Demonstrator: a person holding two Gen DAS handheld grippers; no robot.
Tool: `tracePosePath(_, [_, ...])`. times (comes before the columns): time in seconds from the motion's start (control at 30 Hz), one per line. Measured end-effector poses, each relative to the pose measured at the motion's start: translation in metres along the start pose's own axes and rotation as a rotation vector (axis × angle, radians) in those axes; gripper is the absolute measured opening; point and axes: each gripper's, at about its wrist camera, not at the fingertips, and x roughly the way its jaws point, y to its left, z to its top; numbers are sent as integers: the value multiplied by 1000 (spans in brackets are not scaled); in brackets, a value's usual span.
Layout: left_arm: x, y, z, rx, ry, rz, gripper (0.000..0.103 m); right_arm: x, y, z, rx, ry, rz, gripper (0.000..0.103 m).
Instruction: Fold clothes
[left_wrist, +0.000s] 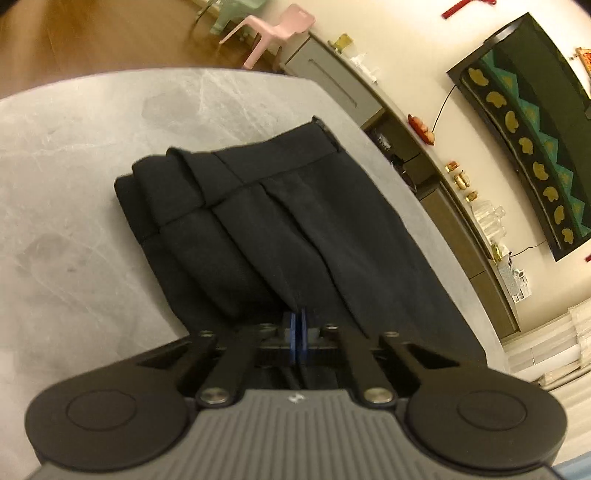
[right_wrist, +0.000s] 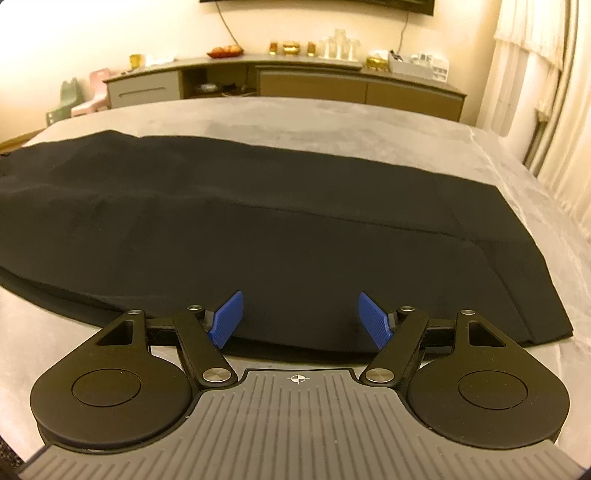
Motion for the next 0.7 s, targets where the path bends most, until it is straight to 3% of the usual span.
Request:
tracePosePath(0.1, [-31, 2, -11, -32, -35, -8, 1, 0, -7, -4, 21, 13, -7, 72])
tracePosePath(0.23, [-27, 13, -15, -47, 5, 59, 2, 3, -9, -5, 36, 30, -6, 72])
tracePosePath(0.3, [-22, 11, -15, -49, 24, 76, 9, 5, -7, -4, 36, 34, -3, 72])
tracePosePath(0.33, [-27, 8, -16, -43, -2, 73, 18, 5, -6, -3, 33, 33, 0, 72])
tracePosePath(0.4, [-40, 0, -18, -22, -71, 57, 22, -1, -5, -2, 34, -4, 12, 72])
tracePosePath(0.47, [-42, -6, -18, 0, -91, 30, 32, -6, -6, -2, 36, -34, 23, 73])
tracePosePath(0.53, [-38, -8, -19, 8, -72, 29, 32, -11, -7, -1, 36, -63, 34, 73])
tracePosePath(0.6, [-23, -3, -21, -8, 0, 90, 31, -4, -11, -3, 54, -23, 32, 73])
tracePosePath(0.63, [-21, 1, -22, -22, 10, 104, 16, 2, -14, -5, 68, 9, 22, 72])
tracePosePath(0.7, [-22, 6, -22, -52, 7, 108, 19, 6, -22, -7, 87, 30, -11, 73])
